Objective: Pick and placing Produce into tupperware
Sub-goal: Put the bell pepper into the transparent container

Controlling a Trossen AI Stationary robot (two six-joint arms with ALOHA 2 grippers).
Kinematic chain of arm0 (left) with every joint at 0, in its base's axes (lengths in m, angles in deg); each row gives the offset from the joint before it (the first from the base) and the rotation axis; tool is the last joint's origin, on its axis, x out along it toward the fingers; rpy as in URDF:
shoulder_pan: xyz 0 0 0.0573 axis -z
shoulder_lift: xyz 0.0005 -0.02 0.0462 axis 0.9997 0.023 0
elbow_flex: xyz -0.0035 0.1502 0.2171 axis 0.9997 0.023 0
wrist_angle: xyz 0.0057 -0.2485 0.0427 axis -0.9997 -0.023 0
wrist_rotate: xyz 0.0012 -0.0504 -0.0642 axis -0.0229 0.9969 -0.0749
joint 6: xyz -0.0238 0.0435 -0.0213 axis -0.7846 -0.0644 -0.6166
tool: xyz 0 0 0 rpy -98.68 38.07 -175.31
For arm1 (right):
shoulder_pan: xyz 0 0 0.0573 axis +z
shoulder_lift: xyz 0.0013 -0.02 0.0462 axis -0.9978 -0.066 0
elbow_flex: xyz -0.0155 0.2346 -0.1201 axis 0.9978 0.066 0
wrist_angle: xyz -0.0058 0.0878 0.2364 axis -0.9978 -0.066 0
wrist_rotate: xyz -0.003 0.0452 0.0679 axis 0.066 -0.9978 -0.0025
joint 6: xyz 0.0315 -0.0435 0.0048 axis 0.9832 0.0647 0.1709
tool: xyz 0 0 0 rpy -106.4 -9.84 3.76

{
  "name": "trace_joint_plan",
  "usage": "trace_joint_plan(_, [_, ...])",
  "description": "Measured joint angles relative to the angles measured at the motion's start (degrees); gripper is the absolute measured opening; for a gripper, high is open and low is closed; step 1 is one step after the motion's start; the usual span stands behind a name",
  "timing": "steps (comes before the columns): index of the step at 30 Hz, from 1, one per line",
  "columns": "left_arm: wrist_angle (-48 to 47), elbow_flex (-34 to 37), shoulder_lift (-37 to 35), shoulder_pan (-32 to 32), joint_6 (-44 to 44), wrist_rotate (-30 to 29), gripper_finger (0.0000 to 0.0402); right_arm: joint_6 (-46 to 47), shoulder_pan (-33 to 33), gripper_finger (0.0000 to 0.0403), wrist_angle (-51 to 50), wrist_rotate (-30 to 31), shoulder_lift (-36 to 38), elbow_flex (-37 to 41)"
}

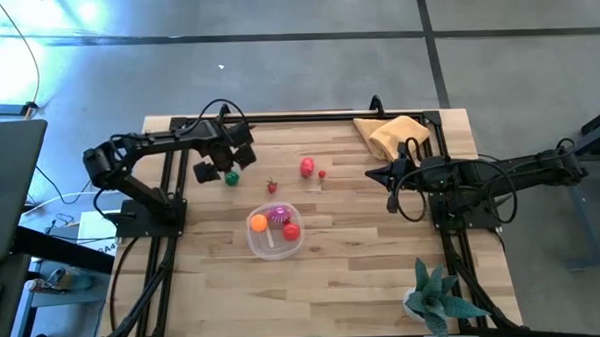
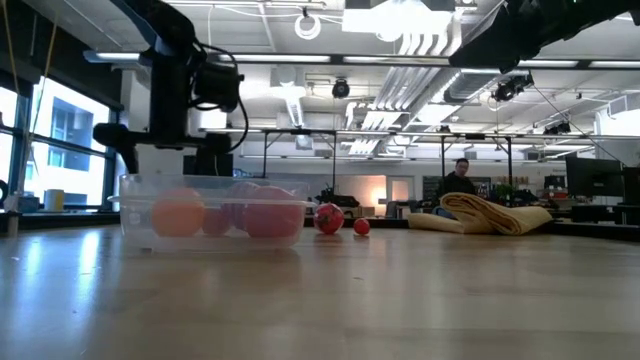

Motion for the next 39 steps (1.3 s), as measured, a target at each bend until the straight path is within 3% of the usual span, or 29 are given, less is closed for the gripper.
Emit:
trace_joint_plan(12, [8.43,4.83,4.60,-3.12,3.37,3.35,0.0356,0.01,0.01,0.0000,-0.02,0.00,-0.02,0.00])
trace_joint_plan(19, [8.69,4.96,5.27,-3.10,3.86,3.14,0.0354,-0.01,0.00,0.0000,-0.07,0.01,-0.01,0.00])
trace_joint_plan(31, [8.41,4.96,5.27,-3.10,5.38,3.01,0.0241,-0.01,-0.01,0.0000,-0.11,0.00,0.00,0.00])
trace_joint_plan(39, [8.20,4.90,5.18,-2.99,5.41,3.03,0.0221,0.00,0.00,0.0000,-0.10,0.01,0.00,0.00])
